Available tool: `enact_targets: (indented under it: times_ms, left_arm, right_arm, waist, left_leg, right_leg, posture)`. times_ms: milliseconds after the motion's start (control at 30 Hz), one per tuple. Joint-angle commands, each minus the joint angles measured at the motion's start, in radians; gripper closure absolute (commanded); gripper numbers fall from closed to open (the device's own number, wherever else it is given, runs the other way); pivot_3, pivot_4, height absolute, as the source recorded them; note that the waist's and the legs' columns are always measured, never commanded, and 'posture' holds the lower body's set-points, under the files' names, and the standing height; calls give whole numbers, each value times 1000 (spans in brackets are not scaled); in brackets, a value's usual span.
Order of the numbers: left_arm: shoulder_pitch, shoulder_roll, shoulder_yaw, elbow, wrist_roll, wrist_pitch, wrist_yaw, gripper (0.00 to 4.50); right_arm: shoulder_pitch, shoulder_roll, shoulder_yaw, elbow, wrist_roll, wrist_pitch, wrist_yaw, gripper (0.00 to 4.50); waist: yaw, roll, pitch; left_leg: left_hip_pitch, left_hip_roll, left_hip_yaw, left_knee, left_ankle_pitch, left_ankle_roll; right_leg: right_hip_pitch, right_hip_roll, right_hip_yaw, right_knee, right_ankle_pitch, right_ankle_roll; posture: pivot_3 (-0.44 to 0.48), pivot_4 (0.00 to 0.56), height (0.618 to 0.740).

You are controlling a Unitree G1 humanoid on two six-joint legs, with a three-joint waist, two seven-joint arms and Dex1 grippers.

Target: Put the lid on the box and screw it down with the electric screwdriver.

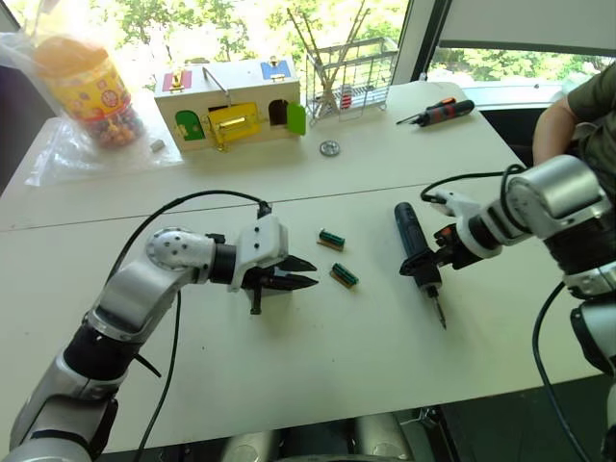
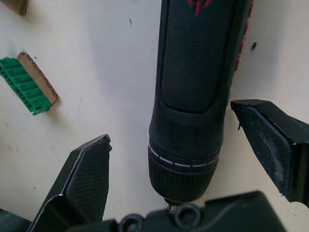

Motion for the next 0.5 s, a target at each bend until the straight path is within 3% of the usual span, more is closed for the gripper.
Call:
enact_targets:
  times_ms: [33,100,300,500]
  left_arm:
    - [3,-5,14,-36,11,-13,20,3577]
    - [14,-6,21,-41,14,-11,36,3577]
    - [24,-10,26,-37,21,-16,55,3577]
    - [16,4,44,20,38,-41,53,3577]
  right_arm:
    - [-1,21,36,7,-26,5,-20,238]
    - [11,19,66,-15,-66,5,-26,657]
    - [80,-50,156,-115,-135,-48,24,2729]
    - [119,-100,152,-99,-216,-136,70,2748]
  waist:
    - [0,-1,-1]
    - [0,-2,-1]
    - [6,-4,-3]
    - [27,-6,-4]
  left_leg:
    - [0,0,0,0,0,0]
    - [0,0,0,1,0,0]
    - [0,0,-1,1,0,0]
    - [0,-1,-2,4,-1,1]
  right_leg:
    - [0,0,0,0,0,0]
    - [1,0,0,0,0,0]
    - [2,0,-1,0,0,0]
    - [5,1,-3,-1,0,0]
  posture:
    - [0,150,740]
    - [0,150,740]
    - [0,150,740]
    - [0,150,740]
